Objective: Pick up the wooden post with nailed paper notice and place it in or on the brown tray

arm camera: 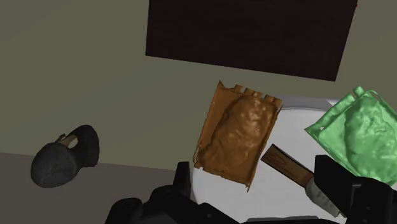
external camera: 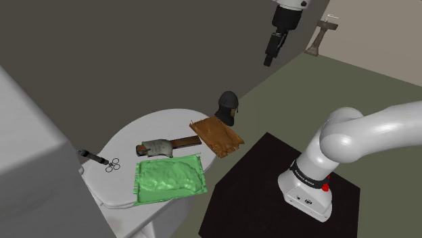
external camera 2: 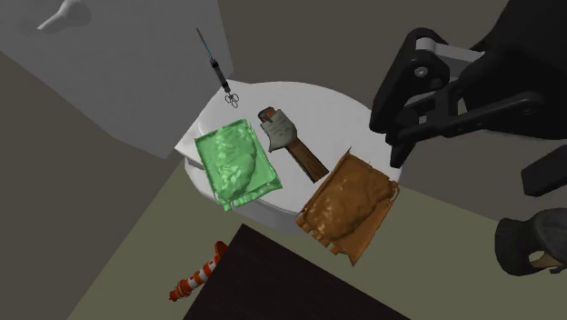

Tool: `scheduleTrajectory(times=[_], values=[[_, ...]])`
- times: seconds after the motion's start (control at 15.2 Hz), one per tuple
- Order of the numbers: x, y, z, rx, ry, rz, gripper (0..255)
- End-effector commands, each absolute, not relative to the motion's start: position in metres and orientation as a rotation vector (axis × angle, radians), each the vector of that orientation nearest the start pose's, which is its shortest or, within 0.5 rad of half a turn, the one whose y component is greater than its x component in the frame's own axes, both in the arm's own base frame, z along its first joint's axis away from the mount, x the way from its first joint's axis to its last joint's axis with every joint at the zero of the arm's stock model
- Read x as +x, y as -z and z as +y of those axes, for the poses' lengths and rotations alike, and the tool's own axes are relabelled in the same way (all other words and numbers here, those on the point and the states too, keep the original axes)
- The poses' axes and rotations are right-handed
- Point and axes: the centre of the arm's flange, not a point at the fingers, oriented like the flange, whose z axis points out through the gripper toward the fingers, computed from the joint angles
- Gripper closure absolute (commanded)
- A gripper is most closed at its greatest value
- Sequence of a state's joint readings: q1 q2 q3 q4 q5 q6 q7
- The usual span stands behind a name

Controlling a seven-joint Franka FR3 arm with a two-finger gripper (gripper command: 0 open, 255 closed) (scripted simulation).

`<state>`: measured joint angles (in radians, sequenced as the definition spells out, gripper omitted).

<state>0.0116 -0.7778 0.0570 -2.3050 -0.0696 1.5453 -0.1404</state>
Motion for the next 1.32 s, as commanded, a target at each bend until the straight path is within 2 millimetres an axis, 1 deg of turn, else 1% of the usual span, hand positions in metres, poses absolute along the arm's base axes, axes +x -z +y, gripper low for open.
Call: scheduleTrajectory(times=[0.0, 0.59, 0.92, 1.25], values=[[0.307, -0.610, 0.020, -3.237, 0.020, -0.310, 0], [0.357, -0.505, 0.030, -3.152, 0.024, -0.679, 0], [0.383, -0.446, 0.042, -3.086, 0.026, -0.877, 0], [0.407, -0.388, 0.057, -3.007, 0.028, -1.069, 0]])
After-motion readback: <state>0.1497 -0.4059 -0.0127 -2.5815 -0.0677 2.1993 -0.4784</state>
